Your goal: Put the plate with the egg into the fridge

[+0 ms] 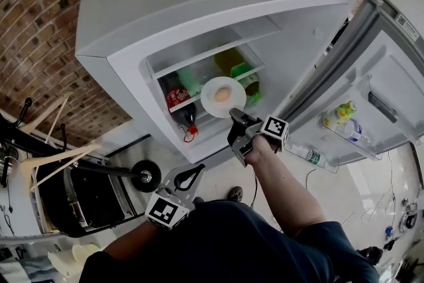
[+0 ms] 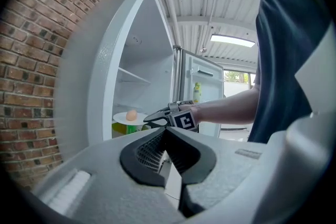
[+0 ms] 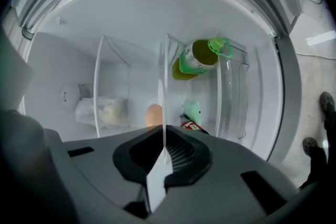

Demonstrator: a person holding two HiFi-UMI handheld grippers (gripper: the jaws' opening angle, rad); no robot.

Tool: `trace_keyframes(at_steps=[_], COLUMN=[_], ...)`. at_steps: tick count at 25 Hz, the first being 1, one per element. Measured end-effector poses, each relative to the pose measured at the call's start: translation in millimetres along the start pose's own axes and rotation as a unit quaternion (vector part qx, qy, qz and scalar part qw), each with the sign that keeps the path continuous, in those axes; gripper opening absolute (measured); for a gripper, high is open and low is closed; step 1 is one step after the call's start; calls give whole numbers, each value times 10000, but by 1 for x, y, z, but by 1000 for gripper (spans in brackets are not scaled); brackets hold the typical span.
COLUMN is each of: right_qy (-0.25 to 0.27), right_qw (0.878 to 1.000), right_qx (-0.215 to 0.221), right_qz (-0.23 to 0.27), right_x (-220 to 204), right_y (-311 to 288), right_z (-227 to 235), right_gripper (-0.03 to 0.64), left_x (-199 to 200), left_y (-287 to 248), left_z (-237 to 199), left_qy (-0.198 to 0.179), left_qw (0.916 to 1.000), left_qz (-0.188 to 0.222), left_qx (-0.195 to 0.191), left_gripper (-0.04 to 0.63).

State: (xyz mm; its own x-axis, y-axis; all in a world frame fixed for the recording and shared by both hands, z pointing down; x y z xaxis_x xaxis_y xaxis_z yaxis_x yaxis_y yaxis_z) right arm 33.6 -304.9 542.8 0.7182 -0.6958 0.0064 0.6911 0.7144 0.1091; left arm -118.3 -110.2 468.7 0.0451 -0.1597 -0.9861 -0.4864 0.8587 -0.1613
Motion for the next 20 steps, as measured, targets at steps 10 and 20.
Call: trace_keyframes(at_steps=[10, 20], right_qy=[-43, -60], right_qw=[9999, 9998], right_qx=[-107, -158], right_qz=[-103, -140], right_x=[14, 23], right_y=[-36, -69], right_z=[-4, -2], right_gripper=[23, 25], left_x=[-4, -8], left_y=[-2, 0], left_z=[-2, -5], left_qy=[81, 66], left_qw=[9996, 9985], left_qz=[-5, -66], left_qx=[285, 545], left_gripper=[5, 5])
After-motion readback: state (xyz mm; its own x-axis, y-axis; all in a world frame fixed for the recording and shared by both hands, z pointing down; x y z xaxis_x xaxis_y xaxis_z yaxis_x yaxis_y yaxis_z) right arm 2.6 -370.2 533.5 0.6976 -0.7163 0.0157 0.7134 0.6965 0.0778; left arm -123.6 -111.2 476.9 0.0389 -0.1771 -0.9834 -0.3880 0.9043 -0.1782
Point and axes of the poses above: the fingertips, and each gripper's own axes: y backward along the fingers, z to its right, x out of its top, the point moved 5 cm from there along y, backward along the fingers, and after that the axes turned 14 degrees about x, right-handed, at the moved point
